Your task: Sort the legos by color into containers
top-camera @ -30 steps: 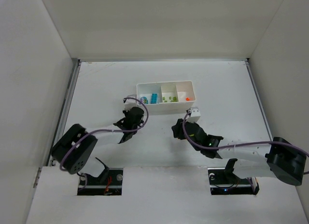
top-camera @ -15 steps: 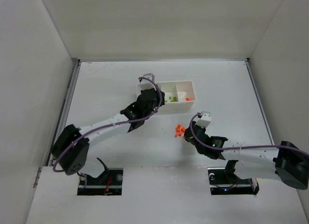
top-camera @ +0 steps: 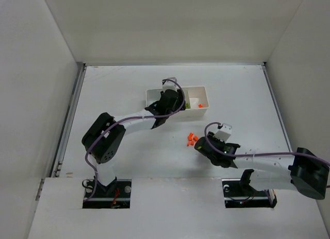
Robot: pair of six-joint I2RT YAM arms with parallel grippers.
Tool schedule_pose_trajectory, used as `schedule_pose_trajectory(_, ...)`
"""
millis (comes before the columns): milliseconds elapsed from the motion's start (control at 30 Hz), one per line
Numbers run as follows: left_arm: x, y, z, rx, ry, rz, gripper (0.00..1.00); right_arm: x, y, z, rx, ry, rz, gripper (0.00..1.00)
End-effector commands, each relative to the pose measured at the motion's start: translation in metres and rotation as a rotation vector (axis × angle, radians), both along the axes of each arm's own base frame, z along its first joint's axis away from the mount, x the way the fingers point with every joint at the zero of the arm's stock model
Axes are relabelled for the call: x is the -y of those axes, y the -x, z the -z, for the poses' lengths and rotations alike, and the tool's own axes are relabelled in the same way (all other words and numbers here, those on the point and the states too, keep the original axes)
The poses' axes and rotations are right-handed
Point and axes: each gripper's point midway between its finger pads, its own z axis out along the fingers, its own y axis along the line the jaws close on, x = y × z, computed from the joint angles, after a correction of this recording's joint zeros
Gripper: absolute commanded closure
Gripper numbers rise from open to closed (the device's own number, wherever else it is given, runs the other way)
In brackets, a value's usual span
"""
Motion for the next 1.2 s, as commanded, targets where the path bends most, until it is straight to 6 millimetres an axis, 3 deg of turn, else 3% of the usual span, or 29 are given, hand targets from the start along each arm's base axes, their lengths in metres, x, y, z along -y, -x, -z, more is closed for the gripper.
schedule_pose_trajectory(0,0.006,0.012,-0.053,0.115,0.077,0.043,0.51,-0.005,-0.002,-0.008,-0.008,-0.013,0.041,0.54)
schedule_pose_trajectory(100,-0.008,0.034,-0.056,0.142,0.108,0.044,0.52,-0.014,-0.004,-0.005,-0.015,-0.029,0.041,0.52)
schedule_pose_trajectory(300,-0.037,0.083,-0.036,0.135,0.101,0.06,0.53,-0.044,-0.004,-0.02,0.062,-0.076,-0.049,0.48)
schedule_pose_trajectory(500,-0.062,0.109,-0.027,0.144,0.108,0.056,0.53,-0.057,-0.006,0.0,0.024,0.004,-0.11,0.44)
schedule_pose_trajectory(800,-0.045,0.156,0.007,0.08,0.07,0.161,0.54,-0.051,-0.034,-0.004,0.041,0.061,-0.099,0.48)
schedule_pose_trajectory(967,-0.038,0.174,0.027,0.046,0.043,0.182,0.55,-0.052,-0.033,0.007,0.007,0.043,-0.115,0.54)
schedule_pose_trajectory(1167,-0.035,0.185,0.039,0.024,0.022,0.193,0.55,-0.051,-0.027,0.016,-0.019,0.051,-0.125,0.52)
